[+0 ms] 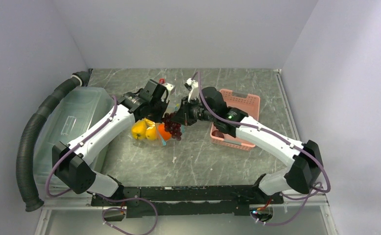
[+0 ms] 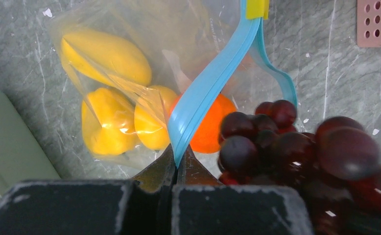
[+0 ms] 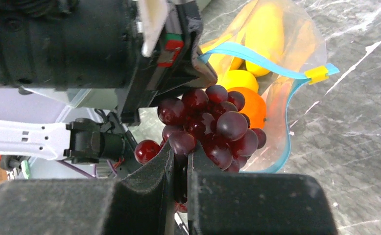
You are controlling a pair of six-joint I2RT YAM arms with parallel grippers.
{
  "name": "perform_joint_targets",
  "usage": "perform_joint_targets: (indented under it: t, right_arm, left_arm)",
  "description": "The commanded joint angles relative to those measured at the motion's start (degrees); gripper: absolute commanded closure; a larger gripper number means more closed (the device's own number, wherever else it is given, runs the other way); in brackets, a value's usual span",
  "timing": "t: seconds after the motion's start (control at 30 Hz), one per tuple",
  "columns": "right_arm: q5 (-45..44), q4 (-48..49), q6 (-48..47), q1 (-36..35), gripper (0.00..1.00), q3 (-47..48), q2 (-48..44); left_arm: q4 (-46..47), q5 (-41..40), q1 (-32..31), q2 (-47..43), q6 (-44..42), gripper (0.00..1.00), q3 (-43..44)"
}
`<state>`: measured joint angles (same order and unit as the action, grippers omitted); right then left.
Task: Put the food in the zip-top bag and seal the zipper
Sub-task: Place the fake fruit in the zipper food storage bag.
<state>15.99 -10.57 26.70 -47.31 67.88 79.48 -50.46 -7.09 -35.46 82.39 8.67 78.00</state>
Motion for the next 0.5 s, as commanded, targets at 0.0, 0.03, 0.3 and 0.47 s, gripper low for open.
perform_joint_targets:
  t: [0.0,0.03,0.3,0.47]
  right_arm:
    - [-1.08,6.47,2.33,-0.28,1.00,3.25,2.23]
    - [-1.62,6.52,2.46,-0.26,1.00,3.49,2.83]
    - [-7.25,6.21,4.33,-0.24,1.00,7.21,8.77]
    - [-11.10,5.41,8.05,-0.24,1.00,10.46,12.92]
  left_arm:
    - [0.69,1.40,-0.18,-2.38,-0.48,1.00,0.20]
    - [0.82,1.42,-0.22,-2.47,-0.44,1.00,0.16]
    - [0.80,2.33,-0.22,-2.45,-0.57,1.00,0.25]
    - [1.06,2.98,-0.22,-2.76,-0.58,1.00,0.15]
